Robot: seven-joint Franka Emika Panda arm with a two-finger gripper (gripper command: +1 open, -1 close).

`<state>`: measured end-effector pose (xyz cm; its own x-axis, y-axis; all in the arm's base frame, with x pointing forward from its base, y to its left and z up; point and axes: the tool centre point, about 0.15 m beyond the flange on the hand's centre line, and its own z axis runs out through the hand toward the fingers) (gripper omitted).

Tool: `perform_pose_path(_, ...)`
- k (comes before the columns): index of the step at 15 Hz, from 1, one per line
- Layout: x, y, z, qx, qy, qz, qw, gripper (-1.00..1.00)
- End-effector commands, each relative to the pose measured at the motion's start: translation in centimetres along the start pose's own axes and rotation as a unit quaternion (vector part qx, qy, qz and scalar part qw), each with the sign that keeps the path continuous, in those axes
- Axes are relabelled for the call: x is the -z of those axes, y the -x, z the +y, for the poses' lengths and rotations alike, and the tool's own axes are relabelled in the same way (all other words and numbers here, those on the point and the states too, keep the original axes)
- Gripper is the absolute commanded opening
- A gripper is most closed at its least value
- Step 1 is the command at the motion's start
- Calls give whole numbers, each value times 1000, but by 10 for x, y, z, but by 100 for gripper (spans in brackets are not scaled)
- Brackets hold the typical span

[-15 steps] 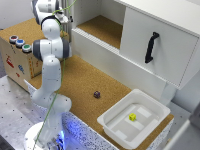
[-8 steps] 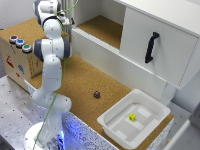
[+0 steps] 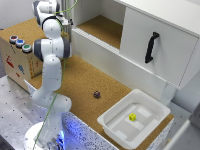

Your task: Put the pink object inside the left cabinet

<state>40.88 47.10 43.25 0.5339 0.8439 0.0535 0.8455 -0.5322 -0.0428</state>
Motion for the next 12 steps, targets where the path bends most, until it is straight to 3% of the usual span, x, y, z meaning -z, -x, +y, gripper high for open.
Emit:
perform_pose_path(1, 49, 56, 37, -90, 32, 93, 991, -100)
perform_pose_path(5, 67, 108, 85, -177, 52, 131, 974, -100)
perform_pose_path(9, 74, 153, 143, -273, 69, 167, 945, -100)
perform_pose_path(12, 81, 158, 190, -308, 98, 168, 931, -100)
